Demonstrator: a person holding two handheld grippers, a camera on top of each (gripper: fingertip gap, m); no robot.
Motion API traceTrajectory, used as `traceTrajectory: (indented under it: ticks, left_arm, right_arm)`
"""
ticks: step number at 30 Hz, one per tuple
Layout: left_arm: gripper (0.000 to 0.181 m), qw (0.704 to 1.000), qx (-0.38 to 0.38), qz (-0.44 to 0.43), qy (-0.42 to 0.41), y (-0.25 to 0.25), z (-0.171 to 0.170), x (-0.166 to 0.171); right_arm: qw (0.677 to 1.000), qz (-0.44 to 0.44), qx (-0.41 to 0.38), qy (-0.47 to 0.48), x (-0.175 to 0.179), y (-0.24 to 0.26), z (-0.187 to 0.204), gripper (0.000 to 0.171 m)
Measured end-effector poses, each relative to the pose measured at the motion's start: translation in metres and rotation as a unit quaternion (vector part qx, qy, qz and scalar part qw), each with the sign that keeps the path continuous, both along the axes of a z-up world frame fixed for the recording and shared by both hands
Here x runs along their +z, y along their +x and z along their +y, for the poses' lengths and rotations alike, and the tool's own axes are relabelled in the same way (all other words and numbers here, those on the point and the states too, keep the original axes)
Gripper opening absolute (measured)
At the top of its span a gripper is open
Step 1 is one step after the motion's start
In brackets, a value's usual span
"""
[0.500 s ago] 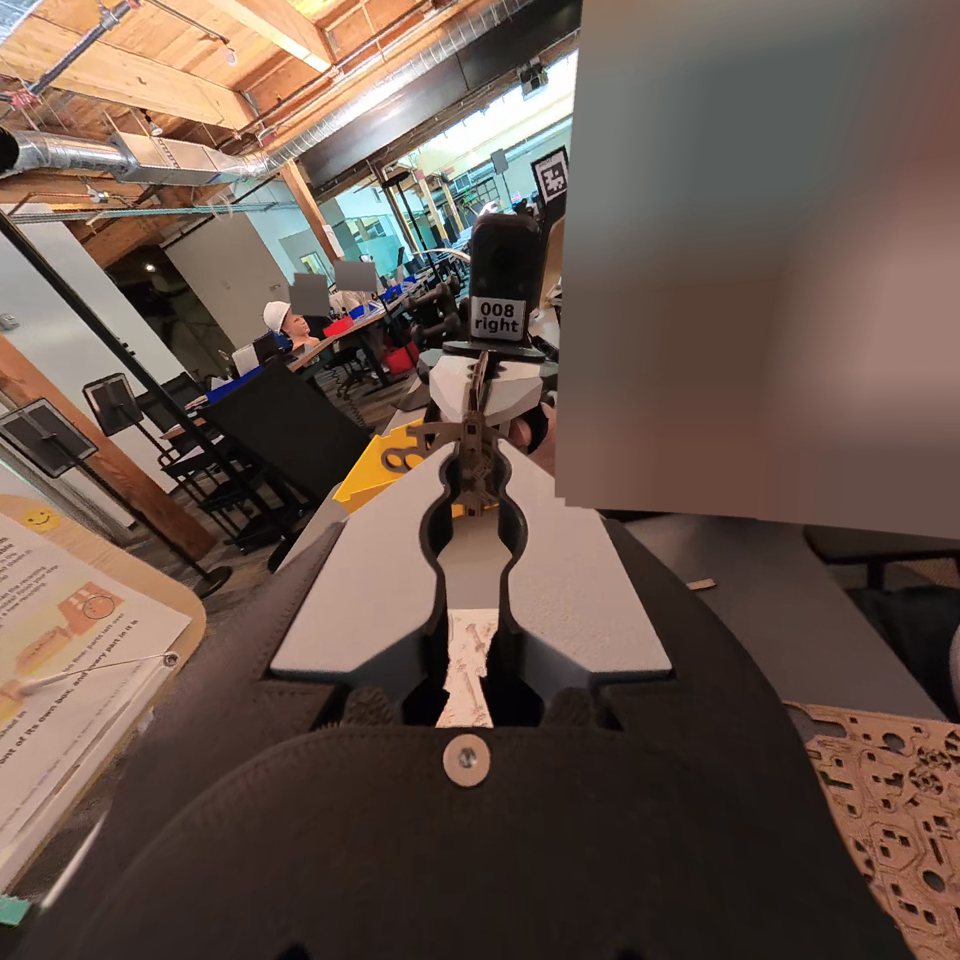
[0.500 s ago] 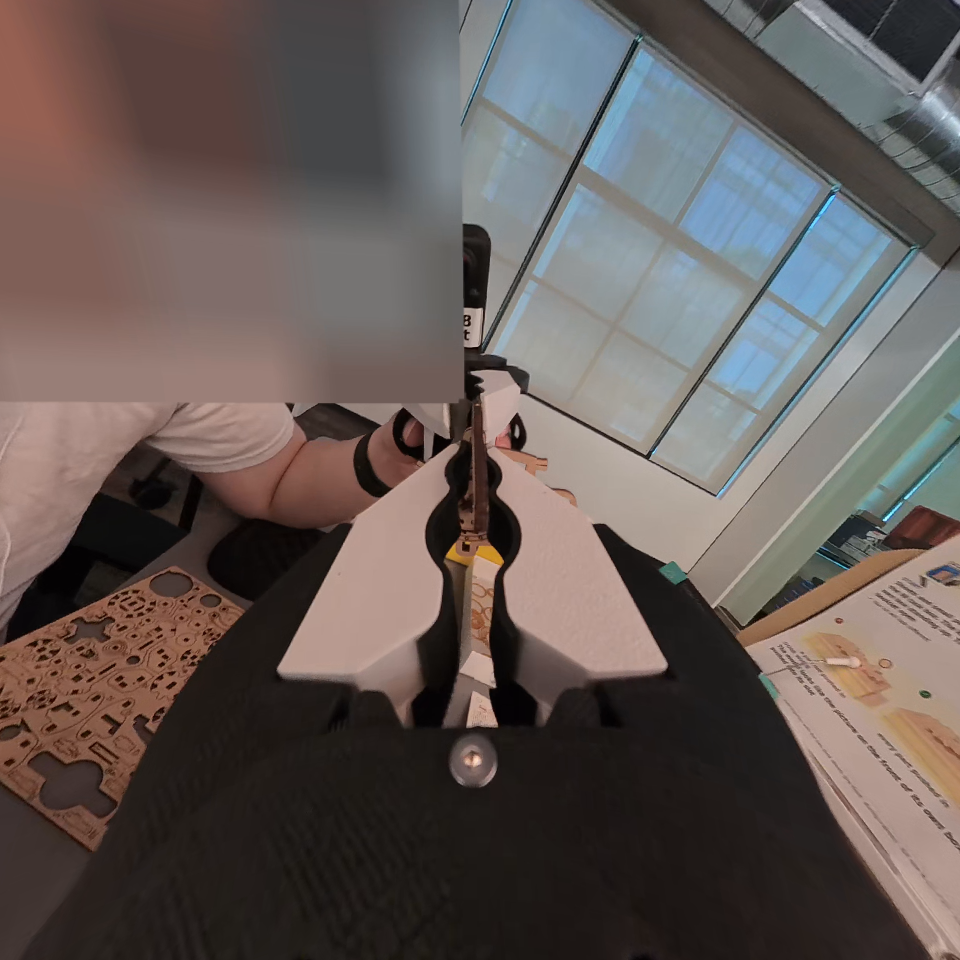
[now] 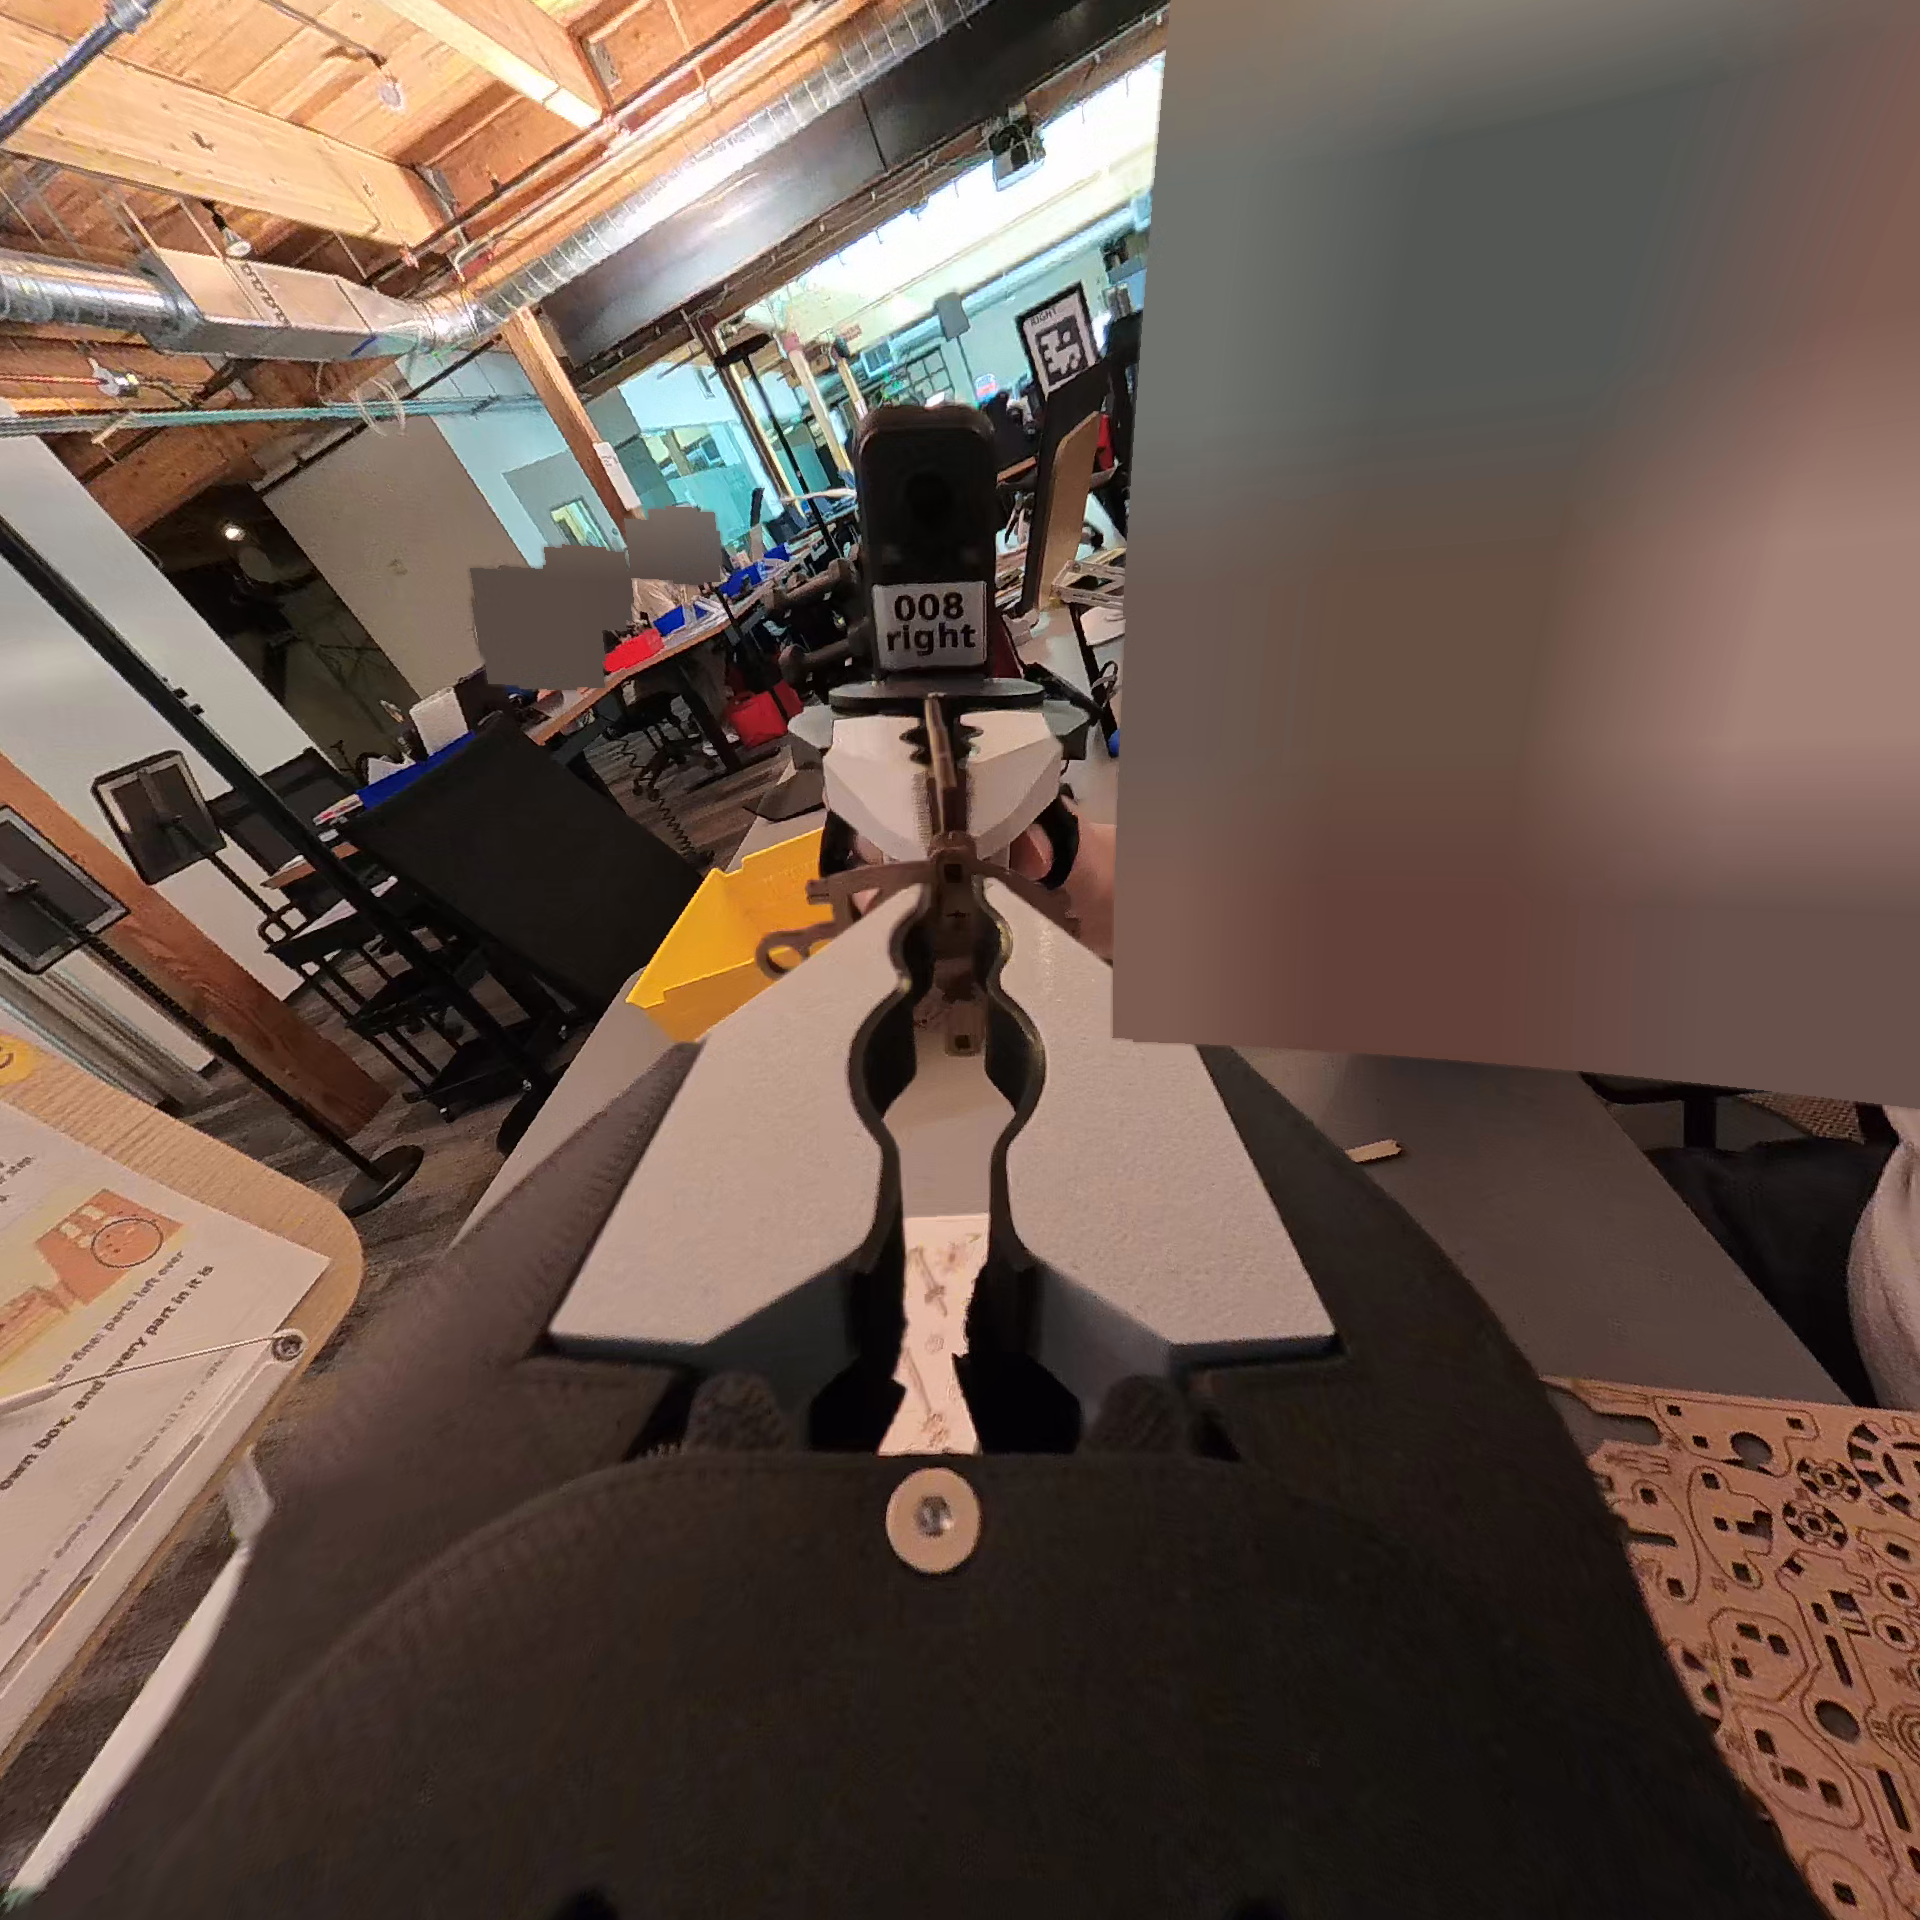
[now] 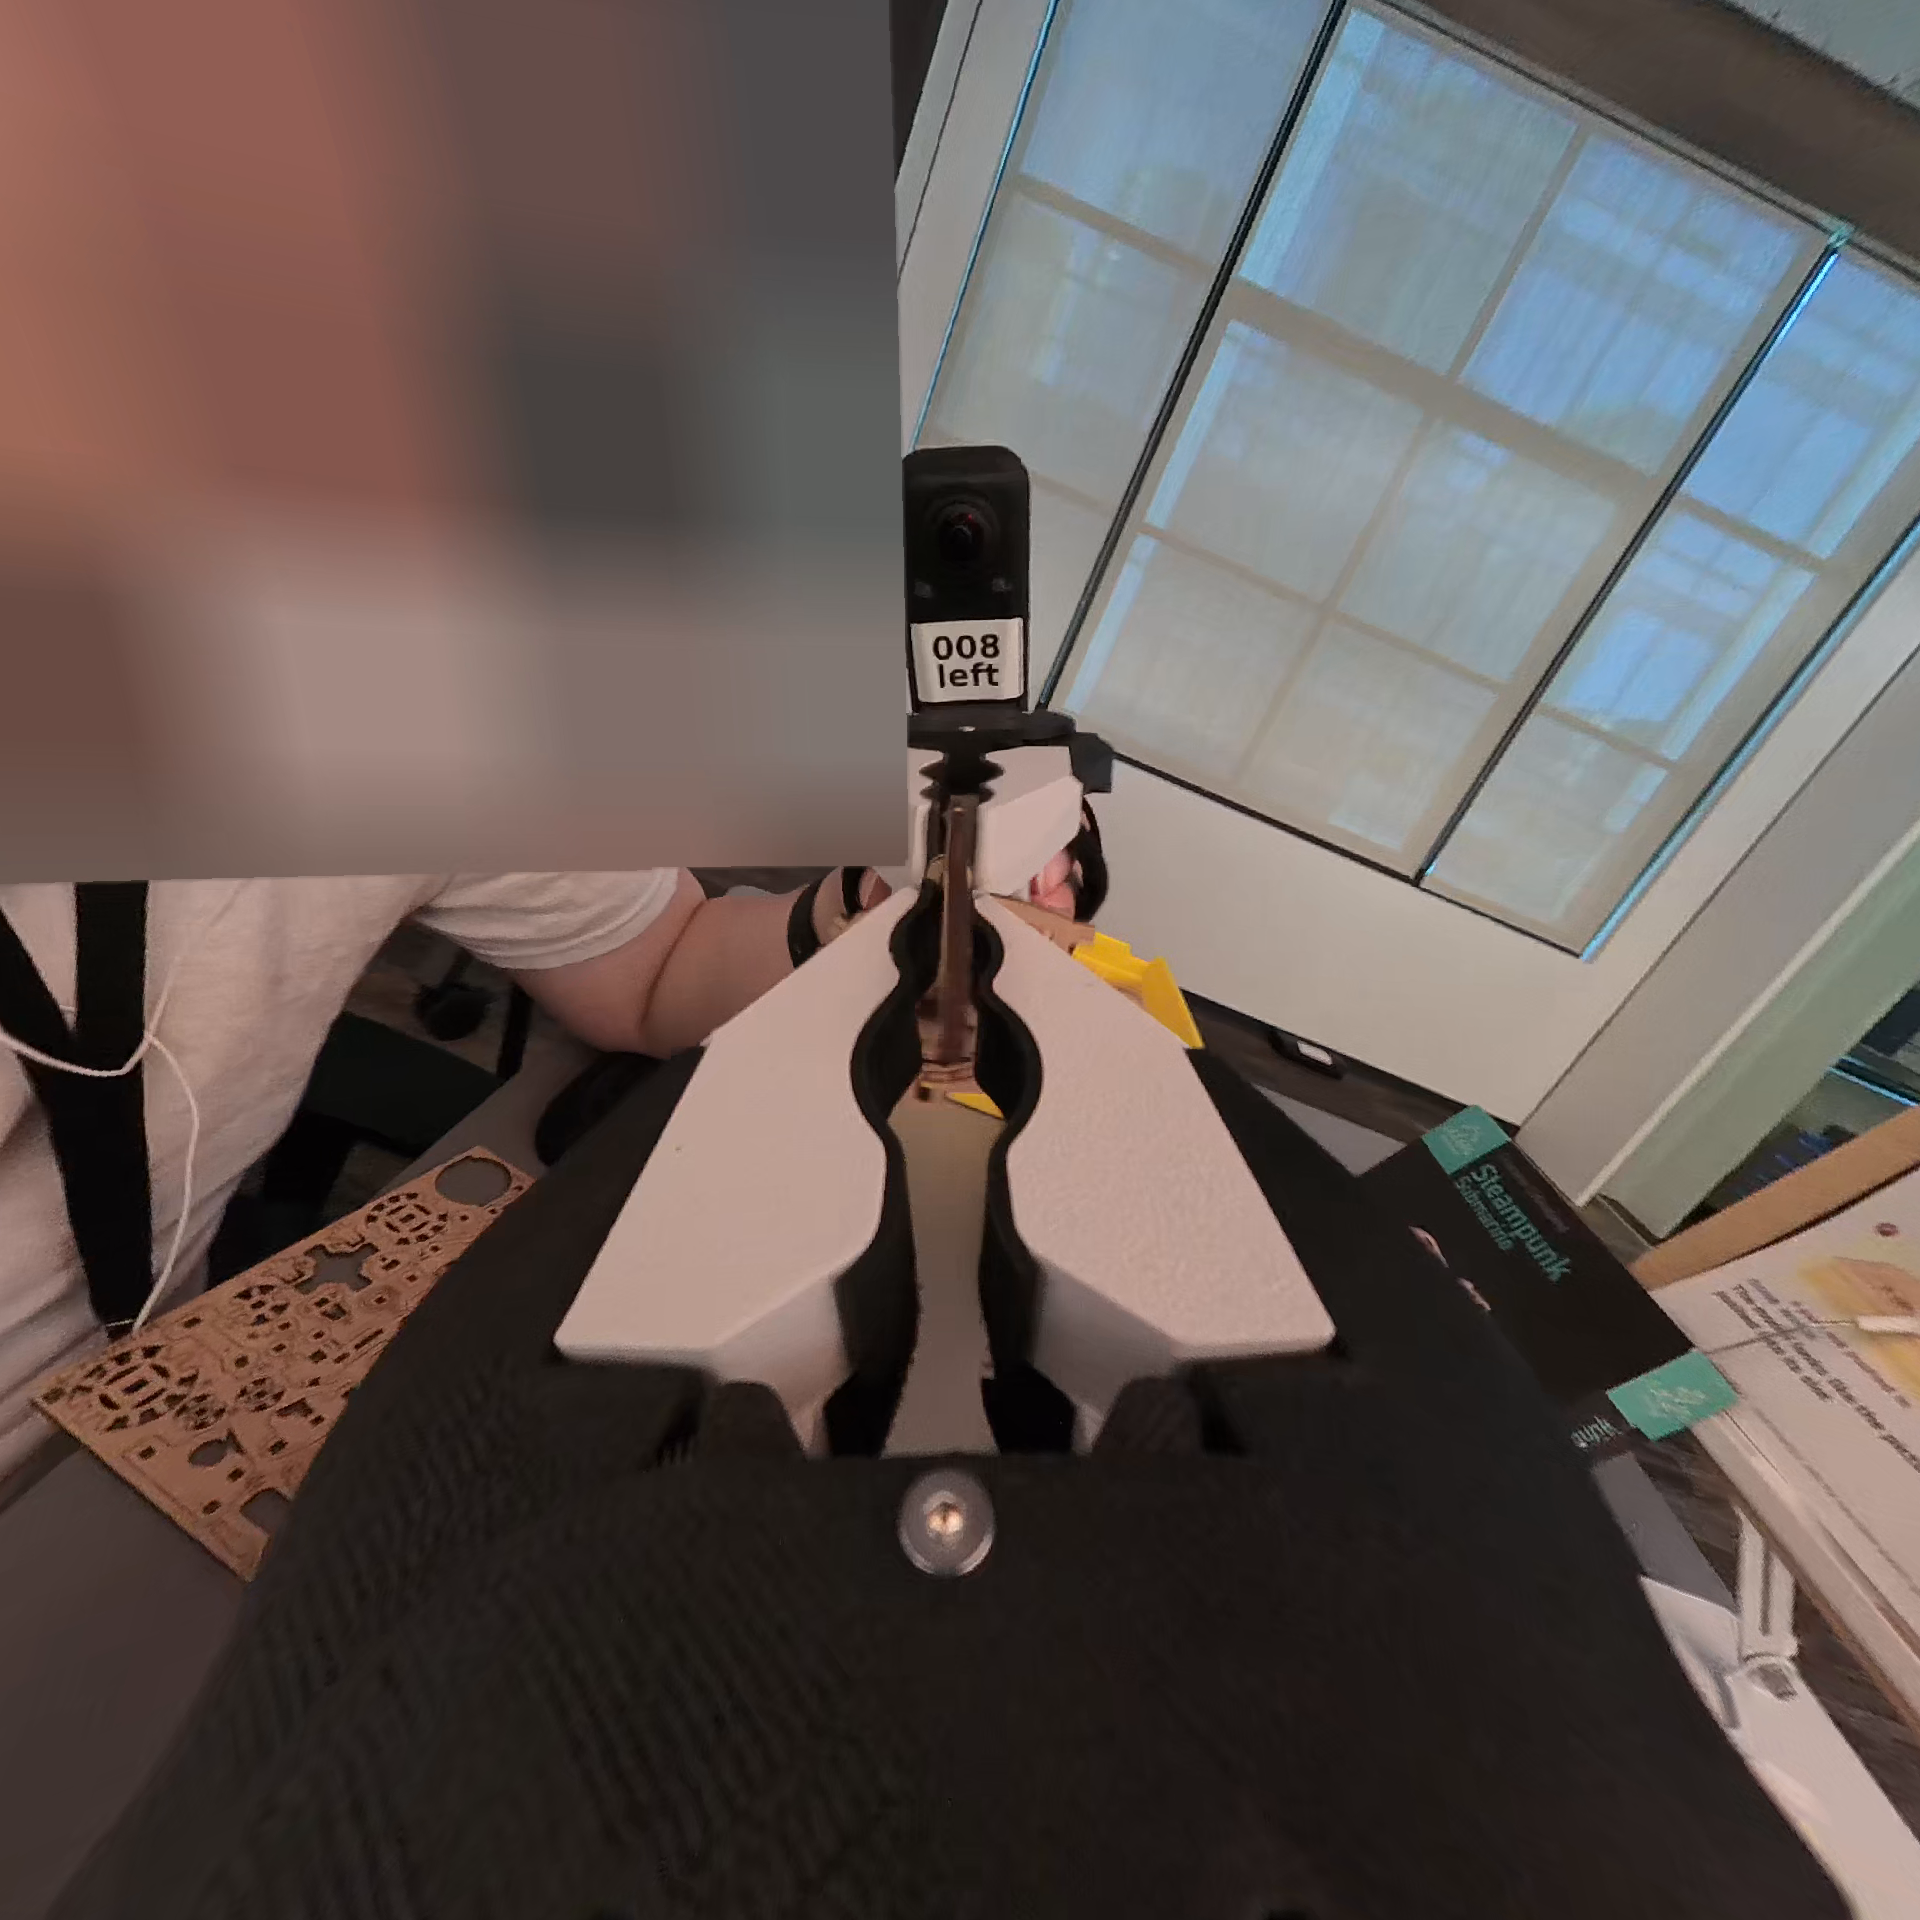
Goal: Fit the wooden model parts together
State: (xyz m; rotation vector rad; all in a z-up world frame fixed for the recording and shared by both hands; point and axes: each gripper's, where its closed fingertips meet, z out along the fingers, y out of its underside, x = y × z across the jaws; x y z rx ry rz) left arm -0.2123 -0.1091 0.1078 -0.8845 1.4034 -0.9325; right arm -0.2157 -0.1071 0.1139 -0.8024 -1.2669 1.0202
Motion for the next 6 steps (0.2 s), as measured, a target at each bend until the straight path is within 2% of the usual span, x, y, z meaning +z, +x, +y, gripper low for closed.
traceTrajectory:
  ticks: [6]
  left_arm:
    - [0.004, 1.000, -0.003, 0.003, -0.001, -0.0005, -0.0003, -0.0007]
  right_arm:
    - [0.999, -0.020, 0.009, -0.024, -0.0042, -0.0006, 0.0012, 0.001]
